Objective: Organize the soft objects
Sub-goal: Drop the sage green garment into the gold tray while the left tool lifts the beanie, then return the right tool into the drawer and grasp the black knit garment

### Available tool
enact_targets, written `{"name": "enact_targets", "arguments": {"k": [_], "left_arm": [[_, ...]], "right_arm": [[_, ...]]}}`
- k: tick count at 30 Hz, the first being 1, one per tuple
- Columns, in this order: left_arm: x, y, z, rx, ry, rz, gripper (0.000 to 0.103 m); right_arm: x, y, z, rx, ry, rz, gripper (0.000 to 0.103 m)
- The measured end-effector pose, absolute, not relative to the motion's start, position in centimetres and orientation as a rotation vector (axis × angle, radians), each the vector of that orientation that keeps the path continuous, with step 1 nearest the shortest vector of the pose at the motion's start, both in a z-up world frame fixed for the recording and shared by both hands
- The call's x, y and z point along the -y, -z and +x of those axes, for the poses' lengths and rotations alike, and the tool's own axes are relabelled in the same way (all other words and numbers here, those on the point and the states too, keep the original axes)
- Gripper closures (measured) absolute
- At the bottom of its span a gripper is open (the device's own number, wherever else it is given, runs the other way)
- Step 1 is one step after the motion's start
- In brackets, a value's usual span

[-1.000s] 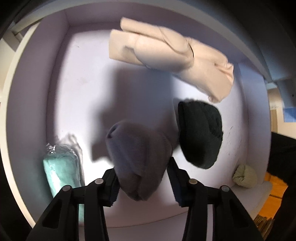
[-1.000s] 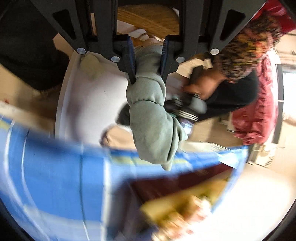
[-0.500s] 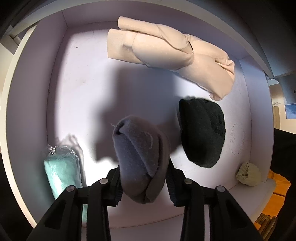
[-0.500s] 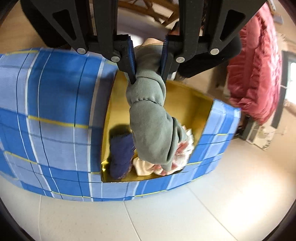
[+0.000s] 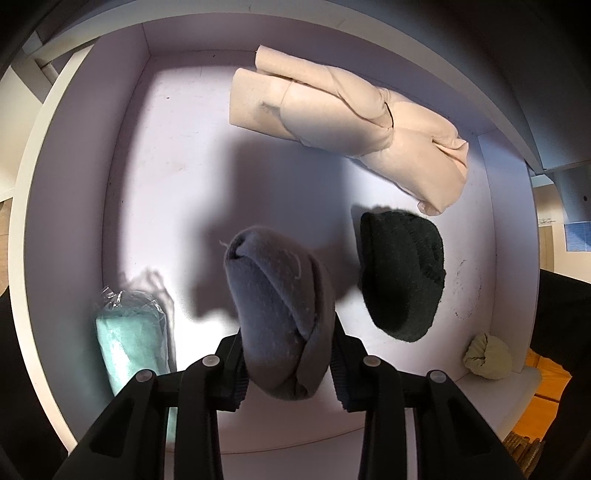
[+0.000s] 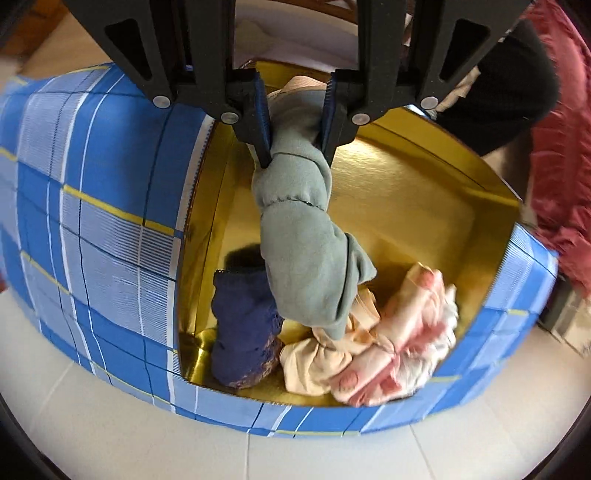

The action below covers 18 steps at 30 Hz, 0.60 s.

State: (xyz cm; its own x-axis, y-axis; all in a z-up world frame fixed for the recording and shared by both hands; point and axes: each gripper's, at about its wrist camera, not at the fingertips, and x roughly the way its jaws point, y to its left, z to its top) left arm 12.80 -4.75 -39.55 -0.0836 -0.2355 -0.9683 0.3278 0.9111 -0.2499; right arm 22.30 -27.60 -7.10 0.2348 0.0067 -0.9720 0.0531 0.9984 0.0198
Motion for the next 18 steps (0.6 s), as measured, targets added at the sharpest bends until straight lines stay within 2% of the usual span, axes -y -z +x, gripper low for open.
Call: {"name": "enact_targets", "arguments": {"k": [5,18], "left_arm": [[4.4,39.4,12.9,-1.586,0.464,0.062,0.068],[2.0,38.2,13.2,-1.573,0.451,-0.021,0.068]], "right_arm": [[27.2,7.9,22.2,-1.342,0.040,-0.017,0.063],[28.2,3.3,16.2,-1.082,-0.066,0.055,0.063]]}}
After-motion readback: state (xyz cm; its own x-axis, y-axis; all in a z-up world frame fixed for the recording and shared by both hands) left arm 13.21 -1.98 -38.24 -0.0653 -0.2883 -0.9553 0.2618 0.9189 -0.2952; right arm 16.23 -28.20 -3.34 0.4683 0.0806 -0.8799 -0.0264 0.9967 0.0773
